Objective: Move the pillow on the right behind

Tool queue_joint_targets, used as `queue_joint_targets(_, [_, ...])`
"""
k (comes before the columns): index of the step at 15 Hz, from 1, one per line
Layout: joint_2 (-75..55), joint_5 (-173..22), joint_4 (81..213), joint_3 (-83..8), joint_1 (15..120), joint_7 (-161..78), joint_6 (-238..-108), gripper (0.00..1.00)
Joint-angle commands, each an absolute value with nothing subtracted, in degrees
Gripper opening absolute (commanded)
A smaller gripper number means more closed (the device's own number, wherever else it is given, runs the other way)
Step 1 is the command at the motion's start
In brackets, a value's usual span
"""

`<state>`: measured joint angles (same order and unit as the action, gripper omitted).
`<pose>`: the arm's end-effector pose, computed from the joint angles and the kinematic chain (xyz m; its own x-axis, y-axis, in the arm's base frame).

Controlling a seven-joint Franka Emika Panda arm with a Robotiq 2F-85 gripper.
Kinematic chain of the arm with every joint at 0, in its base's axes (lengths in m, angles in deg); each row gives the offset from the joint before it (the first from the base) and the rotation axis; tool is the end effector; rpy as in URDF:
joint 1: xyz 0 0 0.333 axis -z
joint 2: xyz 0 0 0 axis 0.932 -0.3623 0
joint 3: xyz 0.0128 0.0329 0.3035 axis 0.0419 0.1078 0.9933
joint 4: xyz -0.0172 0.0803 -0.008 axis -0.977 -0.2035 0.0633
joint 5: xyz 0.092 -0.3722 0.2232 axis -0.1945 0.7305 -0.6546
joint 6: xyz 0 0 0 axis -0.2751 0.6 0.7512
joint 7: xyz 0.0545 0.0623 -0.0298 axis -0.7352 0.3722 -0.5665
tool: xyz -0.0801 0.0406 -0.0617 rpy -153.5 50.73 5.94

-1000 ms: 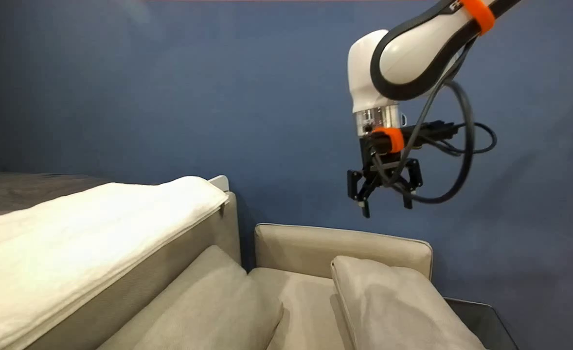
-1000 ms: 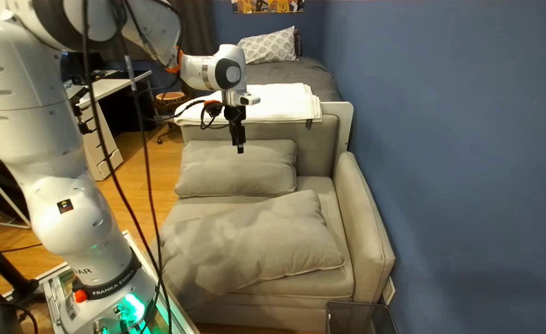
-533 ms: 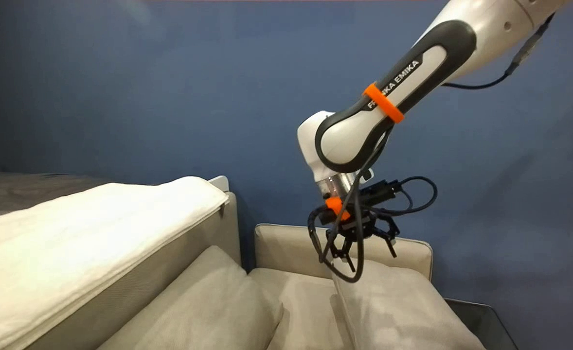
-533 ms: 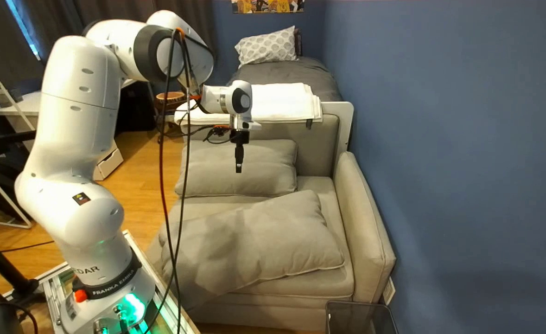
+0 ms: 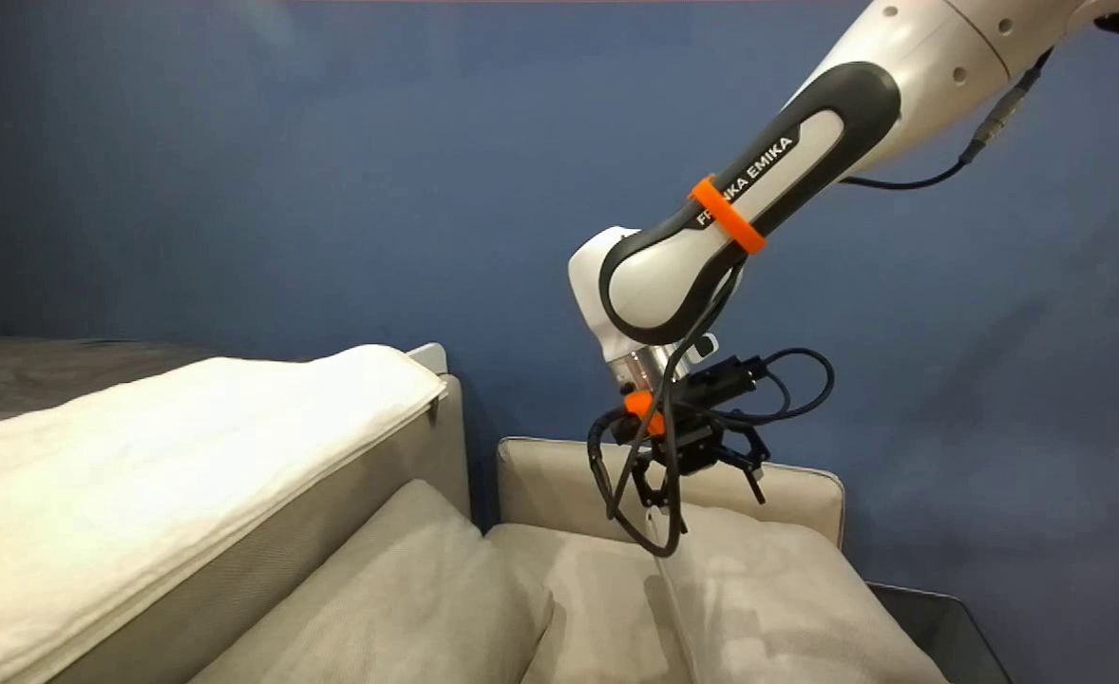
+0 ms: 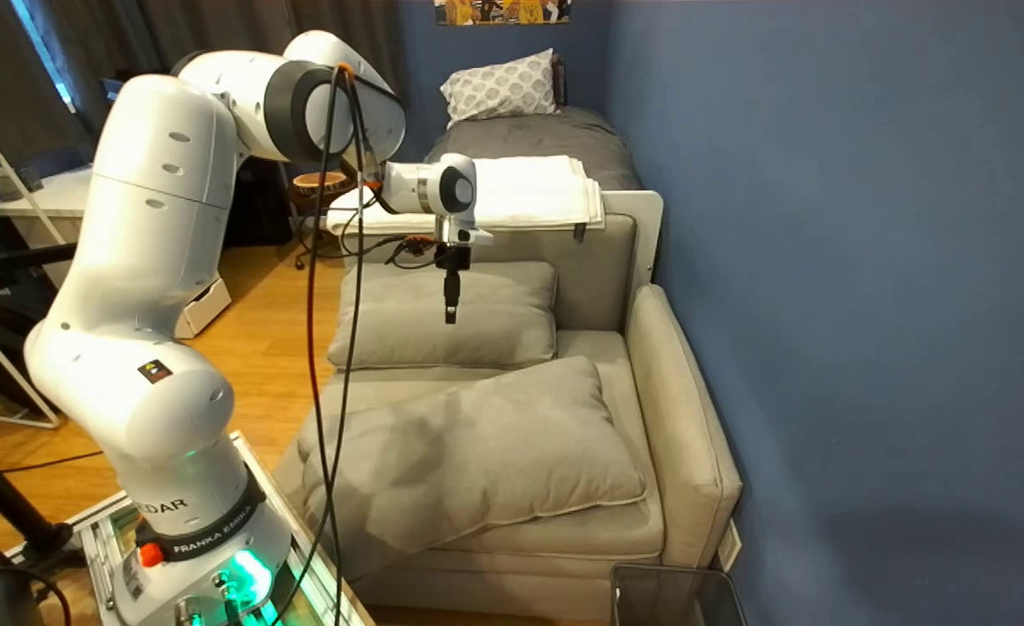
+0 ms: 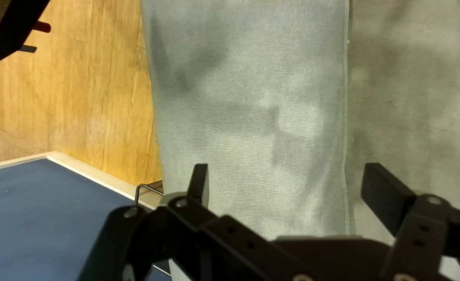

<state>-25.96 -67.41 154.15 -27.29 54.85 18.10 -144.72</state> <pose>0.6137 0.2022 0.1802 0.7630 -0.6373 -0.1080 -0.5431 -0.7226 0.4277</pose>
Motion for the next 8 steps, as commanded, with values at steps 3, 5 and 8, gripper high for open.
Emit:
queue_joint_targets(3, [-34.9,-67.8,150.6,-29.1,52.4,16.0,-147.6,1.0])
queue_joint_targets(5, [-38.9,-68.0,149.8,-29.5,51.7,15.8,-149.4,1.0])
queue_joint_targets(8, [-44.3,-67.3,148.9,-31.3,50.0,17.3,-153.5,1.0])
